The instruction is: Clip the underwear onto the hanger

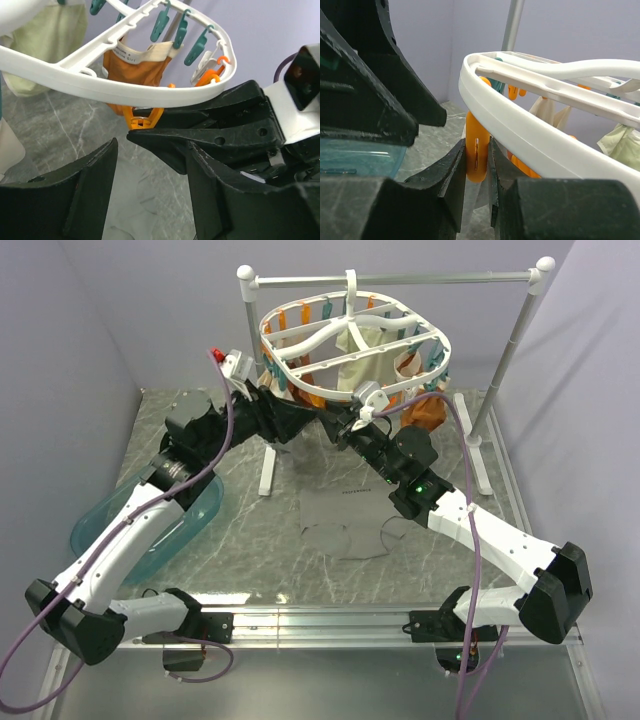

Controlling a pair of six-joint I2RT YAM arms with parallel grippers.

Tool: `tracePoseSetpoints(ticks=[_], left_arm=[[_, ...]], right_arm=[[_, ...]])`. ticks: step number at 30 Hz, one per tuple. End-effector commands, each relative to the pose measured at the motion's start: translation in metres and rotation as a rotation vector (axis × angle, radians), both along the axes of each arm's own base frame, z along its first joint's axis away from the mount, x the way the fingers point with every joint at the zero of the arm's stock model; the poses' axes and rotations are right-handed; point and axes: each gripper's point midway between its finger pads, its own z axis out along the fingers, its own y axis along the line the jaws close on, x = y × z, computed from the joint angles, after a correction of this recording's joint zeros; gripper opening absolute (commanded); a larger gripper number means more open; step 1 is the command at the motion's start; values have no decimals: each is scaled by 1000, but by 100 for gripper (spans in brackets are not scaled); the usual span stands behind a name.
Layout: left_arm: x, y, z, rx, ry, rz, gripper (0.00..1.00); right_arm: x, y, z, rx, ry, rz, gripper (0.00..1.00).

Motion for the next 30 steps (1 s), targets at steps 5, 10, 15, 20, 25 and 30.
tracePoseSetpoints(ticks=[5,10,15,20,25,30], left_arm=[[18,-10,9,24,-8,-1,58],[20,-11,23,-33,-97,15,56],[27,-12,27,-73,-108,41,50],[27,-17,27,-75,-138,45,46],[31,-17,25,-88,-140,66,43],[32,-19,29,-120,-136,70,38]], right_arm=[[-8,0,28,38,-61,24,0],[-9,1,27,38,-58,29,0],[-8,3,26,39,-52,37,0],[-8,4,27,48,-47,42,0],[-8,6,26,44,-40,51,0],[-8,6,24,48,-29,44,0]])
